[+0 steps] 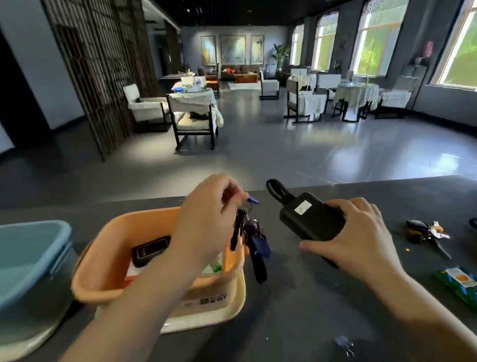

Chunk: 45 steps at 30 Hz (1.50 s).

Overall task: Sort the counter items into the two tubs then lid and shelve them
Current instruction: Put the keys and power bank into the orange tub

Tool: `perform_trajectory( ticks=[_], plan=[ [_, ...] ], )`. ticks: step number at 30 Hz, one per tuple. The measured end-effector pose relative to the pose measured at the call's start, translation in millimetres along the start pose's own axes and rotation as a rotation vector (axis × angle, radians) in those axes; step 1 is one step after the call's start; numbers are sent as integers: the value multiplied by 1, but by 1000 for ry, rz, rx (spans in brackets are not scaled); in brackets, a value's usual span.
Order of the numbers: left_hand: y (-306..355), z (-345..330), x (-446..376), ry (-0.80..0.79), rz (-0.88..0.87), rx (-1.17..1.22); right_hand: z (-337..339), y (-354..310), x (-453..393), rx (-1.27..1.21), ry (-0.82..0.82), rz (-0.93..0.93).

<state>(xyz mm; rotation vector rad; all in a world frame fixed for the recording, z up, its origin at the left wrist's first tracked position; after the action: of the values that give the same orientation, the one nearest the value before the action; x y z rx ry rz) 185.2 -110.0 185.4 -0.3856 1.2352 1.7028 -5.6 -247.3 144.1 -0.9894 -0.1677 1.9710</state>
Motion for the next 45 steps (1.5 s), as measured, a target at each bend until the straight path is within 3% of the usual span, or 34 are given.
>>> perform_trajectory(
  ticks=[7, 14, 26, 36, 41, 45],
  plan=[
    [-70, 98, -39, 111, 78, -76, -38, -105, -9, -131, -1, 116],
    [-157, 125, -10, 27, 215, -174, -107, -163, 13, -145, -139, 180],
    [-227, 92, 31, -186, 300, -222, -155, -155, 37, -107, -248, 192],
    [-239, 72, -24, -18, 265, -252, -163, -148, 33, -104, -265, 176],
    [-261, 52, 0, -190, 295, -364, -169, -148, 34, -119, -291, 176],
    [-269, 43, 6, -325, 161, -574, -176, -147, 34, -86, -318, 198]
  ],
)
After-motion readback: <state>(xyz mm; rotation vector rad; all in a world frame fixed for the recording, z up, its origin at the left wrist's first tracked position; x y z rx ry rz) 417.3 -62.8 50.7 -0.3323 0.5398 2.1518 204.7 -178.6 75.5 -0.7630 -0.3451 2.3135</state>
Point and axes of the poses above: each hand's wrist, its own x-axis away from the middle knuckle, its own z-axis out of the back of the hand, y = z × x, the point moved 5 cm from there along -x, towards the middle knuckle, and after that the axes turned 14 degrees about y, right-handed, at the moved point
